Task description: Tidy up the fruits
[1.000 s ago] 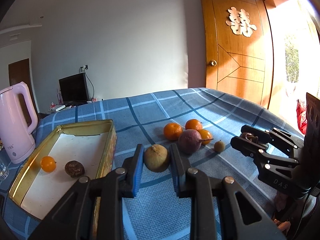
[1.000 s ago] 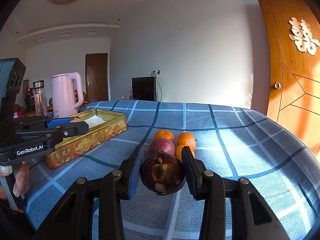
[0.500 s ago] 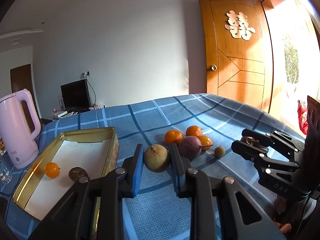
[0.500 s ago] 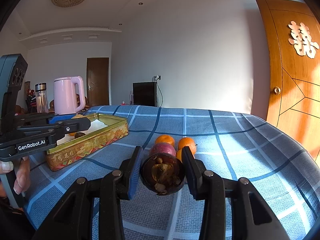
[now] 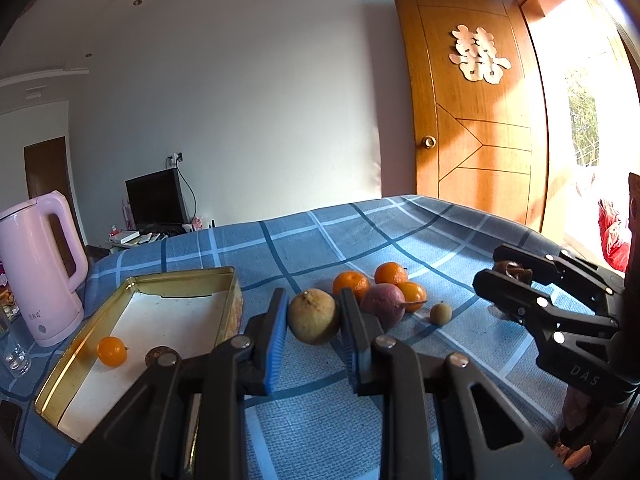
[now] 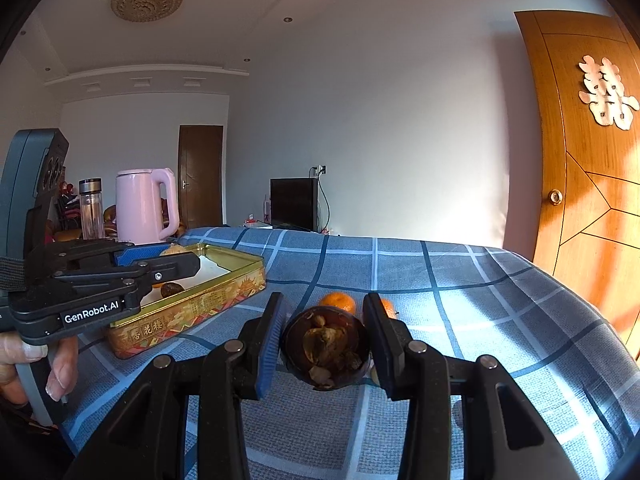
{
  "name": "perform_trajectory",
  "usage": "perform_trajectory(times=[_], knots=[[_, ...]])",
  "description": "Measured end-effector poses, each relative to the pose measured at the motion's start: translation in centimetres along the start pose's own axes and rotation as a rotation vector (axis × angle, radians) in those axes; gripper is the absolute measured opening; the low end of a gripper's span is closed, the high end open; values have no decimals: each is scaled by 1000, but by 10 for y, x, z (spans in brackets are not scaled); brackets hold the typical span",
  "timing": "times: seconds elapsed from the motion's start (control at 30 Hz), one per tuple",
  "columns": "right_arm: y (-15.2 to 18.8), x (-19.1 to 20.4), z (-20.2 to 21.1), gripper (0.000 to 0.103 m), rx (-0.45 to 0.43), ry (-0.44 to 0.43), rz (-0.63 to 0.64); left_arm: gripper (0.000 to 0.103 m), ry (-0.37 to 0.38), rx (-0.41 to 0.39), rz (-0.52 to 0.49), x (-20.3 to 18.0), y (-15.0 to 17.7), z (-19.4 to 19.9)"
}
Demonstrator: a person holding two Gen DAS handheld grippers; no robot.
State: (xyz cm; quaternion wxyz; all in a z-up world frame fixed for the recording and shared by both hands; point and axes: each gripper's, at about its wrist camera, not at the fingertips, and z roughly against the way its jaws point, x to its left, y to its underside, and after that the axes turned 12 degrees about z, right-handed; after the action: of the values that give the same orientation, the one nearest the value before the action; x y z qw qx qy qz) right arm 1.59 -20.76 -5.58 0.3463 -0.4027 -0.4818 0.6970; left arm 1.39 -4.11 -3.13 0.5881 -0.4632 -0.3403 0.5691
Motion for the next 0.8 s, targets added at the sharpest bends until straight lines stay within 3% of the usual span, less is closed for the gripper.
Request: perform_trajectory(times=[0.8], knots=[[-41, 7, 4, 42, -62, -7, 59, 27, -18, -35, 2, -3, -27, 2]])
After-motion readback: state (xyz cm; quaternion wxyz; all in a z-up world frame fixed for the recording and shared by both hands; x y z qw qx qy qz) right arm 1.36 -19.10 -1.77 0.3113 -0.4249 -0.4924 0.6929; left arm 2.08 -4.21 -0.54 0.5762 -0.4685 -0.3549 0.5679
